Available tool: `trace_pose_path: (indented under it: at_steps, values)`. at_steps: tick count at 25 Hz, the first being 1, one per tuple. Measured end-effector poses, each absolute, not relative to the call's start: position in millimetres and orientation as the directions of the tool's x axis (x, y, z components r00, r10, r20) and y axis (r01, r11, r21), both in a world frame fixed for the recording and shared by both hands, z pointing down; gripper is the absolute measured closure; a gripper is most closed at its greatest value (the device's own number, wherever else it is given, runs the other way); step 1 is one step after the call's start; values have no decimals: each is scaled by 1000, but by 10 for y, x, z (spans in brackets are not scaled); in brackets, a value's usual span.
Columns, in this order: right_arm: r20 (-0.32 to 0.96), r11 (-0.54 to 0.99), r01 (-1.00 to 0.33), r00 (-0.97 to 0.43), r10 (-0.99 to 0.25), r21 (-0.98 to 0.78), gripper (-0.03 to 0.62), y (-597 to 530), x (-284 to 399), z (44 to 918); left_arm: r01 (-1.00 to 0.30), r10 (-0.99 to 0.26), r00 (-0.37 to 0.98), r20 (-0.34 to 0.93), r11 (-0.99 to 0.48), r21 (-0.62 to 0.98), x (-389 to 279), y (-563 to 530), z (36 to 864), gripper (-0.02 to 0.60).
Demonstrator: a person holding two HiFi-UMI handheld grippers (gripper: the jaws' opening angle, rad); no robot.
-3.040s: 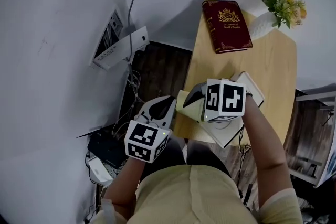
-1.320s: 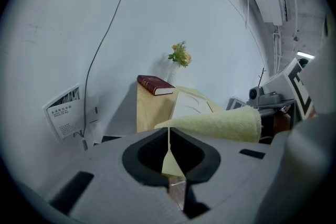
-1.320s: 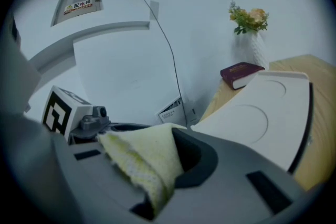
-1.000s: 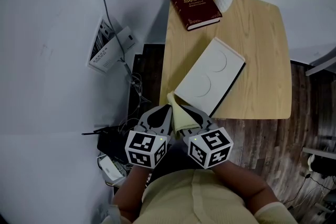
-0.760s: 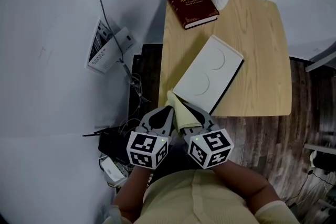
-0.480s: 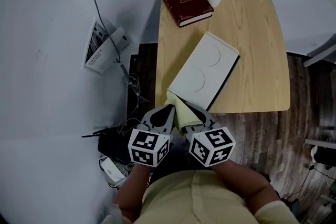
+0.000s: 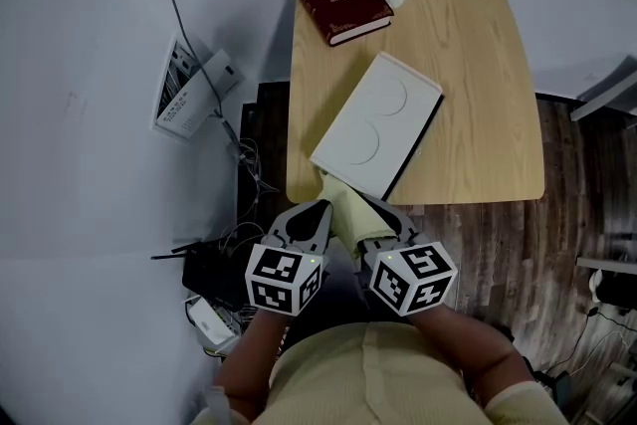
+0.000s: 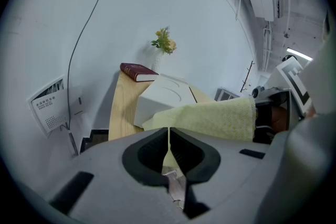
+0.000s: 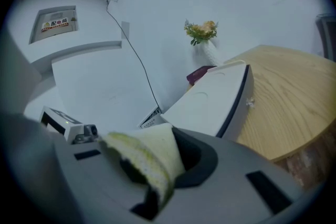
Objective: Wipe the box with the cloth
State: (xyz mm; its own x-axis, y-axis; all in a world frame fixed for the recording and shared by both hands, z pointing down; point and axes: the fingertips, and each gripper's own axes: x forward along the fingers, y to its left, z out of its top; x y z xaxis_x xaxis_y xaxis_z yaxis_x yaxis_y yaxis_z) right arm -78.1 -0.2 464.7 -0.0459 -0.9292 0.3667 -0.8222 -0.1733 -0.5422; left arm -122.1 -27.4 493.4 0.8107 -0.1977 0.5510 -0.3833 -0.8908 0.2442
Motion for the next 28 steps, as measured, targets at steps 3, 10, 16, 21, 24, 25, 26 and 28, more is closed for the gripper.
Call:
trace_pose_path:
  at_steps: [3, 10, 16, 21, 24, 25, 26, 28]
  values:
    - [372, -177, -833, -36, -928, -524, 563, 110, -715, 4653, -386, -196, 806, 559, -890, 244, -1230, -217, 4942, 555]
    - [397, -202, -818, -35, -917, -538, 563, 407, -584, 4718, -367, -180, 812, 555, -897, 246, -1170, -103, 4927, 555]
    - [405, -219, -807, -28, -914, -549, 563, 629, -471, 4732, -356, -178, 816, 550, -904, 237, -1150, -43, 4881, 555]
    - [407, -217, -805, -33, -913, -553, 563, 737, -366, 4739, -347, -169, 818, 550, -907, 239, -1122, 31, 4876, 555]
    - [407, -219, -802, -33, -913, -556, 563, 786, -300, 4737, -344, -165, 816, 554, -909, 237, -1100, 60, 4887, 555]
    - [407, -221, -800, -32, -913, -558, 563, 802, -278, 4734, -343, -164, 816, 555, -909, 236, -1090, 66, 4892, 555]
    - [406, -221, -798, -32, -913, -560, 563, 818, -256, 4727, -342, -162, 816, 555, -910, 236, -1076, 72, 4894, 555]
    - [400, -222, -787, -34, -916, -575, 563, 859, -219, 4696, -337, -160, 817, 554, -912, 234, -1041, 86, 4887, 555]
